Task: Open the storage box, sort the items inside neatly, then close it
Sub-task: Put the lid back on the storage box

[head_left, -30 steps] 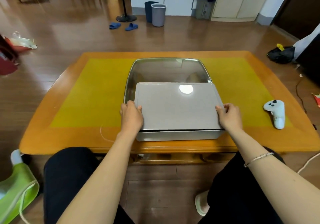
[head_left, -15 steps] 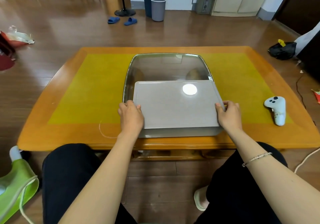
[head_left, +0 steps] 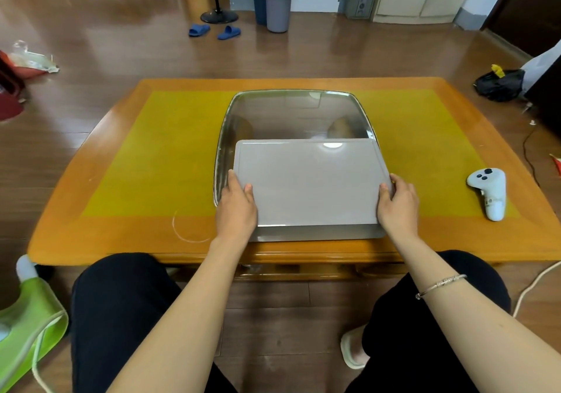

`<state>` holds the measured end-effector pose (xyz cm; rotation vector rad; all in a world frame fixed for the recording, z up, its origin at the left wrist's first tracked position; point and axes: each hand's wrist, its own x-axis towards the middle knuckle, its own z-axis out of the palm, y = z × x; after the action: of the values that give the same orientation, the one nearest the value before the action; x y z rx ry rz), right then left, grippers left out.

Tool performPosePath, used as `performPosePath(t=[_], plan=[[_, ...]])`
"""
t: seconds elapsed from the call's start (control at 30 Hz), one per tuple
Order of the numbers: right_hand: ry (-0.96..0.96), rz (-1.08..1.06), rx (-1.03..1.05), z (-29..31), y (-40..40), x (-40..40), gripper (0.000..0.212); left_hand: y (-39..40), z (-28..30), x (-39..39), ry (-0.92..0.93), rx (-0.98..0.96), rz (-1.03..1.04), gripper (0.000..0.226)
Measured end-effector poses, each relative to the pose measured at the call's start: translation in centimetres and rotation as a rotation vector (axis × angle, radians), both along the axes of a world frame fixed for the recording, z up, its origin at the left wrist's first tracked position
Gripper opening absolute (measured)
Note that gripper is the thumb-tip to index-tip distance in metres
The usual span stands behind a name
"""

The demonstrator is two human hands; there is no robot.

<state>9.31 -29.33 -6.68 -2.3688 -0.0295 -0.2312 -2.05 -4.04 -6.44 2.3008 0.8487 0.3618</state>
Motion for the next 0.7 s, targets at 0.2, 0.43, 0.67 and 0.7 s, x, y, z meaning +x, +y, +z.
performPosePath(t=[0.2,0.43,0.67,0.7], plan=[[-0.036,-0.02,0.003,0.1,1.4,2.8,0.038,1.4,0.3,2.6,0.03,0.082,-0.021,0.049],[-0.032,-0.026,0.021,0.4,4.0,7.4,0.037,4.6,0.7,7.9,0.053,0.126,-0.037,0.049],[0.011,-0.015,0.02,1.1,6.1,10.7,0.037,6.7,1.5,11.6,0.068,0.126,-0.059,0.047],[0.01,-0.017,0.022,0.8,6.1,11.1,0.037,7.0,1.1,12.0,0.061,0.133,-0.059,0.048]])
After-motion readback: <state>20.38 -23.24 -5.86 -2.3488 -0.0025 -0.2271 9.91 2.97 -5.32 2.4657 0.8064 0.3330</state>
